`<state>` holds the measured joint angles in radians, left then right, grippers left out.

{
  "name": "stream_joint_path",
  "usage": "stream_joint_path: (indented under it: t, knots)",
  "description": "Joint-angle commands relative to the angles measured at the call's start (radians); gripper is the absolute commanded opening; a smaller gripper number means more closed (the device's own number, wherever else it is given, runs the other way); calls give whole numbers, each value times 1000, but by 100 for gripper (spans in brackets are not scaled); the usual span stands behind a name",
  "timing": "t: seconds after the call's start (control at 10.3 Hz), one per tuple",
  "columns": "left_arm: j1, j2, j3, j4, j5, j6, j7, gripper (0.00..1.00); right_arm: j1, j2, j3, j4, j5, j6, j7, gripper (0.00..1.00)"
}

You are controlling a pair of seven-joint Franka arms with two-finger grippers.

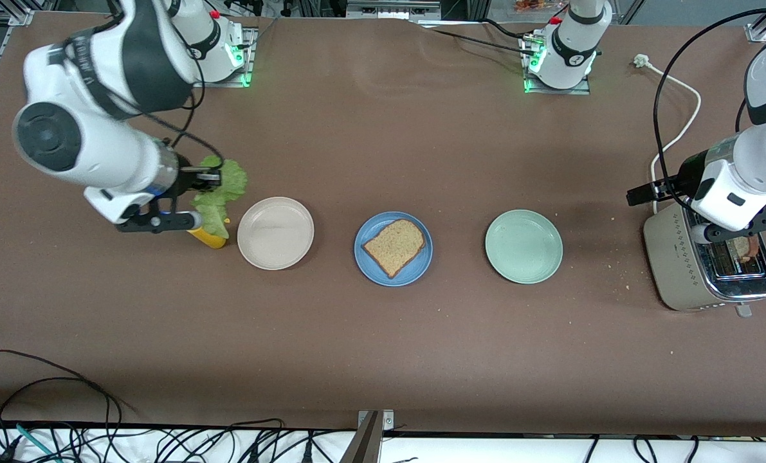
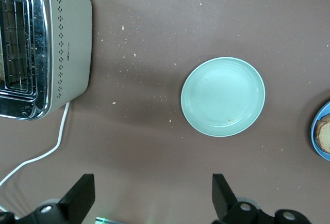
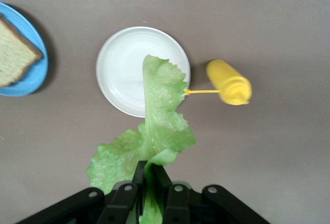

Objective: Make sandwich in blue plate with both arms
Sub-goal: 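Lift the lettuce with the right gripper and carry it over the blue plate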

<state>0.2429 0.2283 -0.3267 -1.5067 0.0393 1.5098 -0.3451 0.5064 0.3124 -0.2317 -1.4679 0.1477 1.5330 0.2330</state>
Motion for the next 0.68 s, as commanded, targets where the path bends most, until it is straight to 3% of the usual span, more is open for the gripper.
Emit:
stream_joint_path:
  t: [0.0, 0.39, 0.58]
  knots:
    - [9, -9, -6, -3, 25, -13, 25, 100, 116, 66, -11, 38, 4, 141, 221, 0]
    - [9, -7, -6, -3, 25, -13, 25, 100, 202, 178, -11, 40, 104, 382, 365, 0]
    - [9, -6, -6, -3, 25, -13, 25, 100, 231, 249, -11, 40, 200, 501, 379, 0]
